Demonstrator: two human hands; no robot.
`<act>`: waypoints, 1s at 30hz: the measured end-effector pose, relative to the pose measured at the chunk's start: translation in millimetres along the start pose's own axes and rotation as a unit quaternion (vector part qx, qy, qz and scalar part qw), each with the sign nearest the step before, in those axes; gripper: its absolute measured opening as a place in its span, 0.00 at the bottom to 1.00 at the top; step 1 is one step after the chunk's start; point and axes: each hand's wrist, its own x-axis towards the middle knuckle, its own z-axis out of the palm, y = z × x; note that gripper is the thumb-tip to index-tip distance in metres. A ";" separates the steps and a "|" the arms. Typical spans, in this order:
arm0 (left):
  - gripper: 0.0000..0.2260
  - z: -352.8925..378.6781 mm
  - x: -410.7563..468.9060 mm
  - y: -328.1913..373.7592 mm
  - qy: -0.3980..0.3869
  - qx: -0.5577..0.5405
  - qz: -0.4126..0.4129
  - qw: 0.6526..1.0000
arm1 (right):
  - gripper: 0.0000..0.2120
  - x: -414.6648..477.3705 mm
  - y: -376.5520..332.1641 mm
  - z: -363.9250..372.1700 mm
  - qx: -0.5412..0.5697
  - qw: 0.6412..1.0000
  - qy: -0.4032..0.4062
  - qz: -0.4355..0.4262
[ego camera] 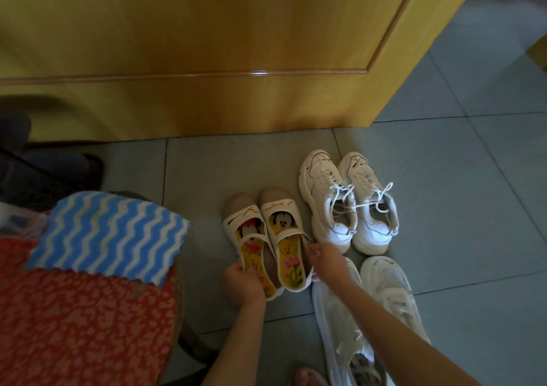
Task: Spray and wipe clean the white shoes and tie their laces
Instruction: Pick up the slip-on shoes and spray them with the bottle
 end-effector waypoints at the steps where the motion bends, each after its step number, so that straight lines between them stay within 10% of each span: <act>1: 0.11 -0.6 -2.3 0.5 0.002 -0.005 0.006 1.000 | 0.13 -1.5 -0.5 -1.5 0.006 1.000 0.000 -0.003; 30: 0.06 -221.7 -174.6 125.6 0.031 -0.071 0.343 0.936 | 0.10 -230.2 -114.4 -146.5 0.166 0.956 0.107 -0.219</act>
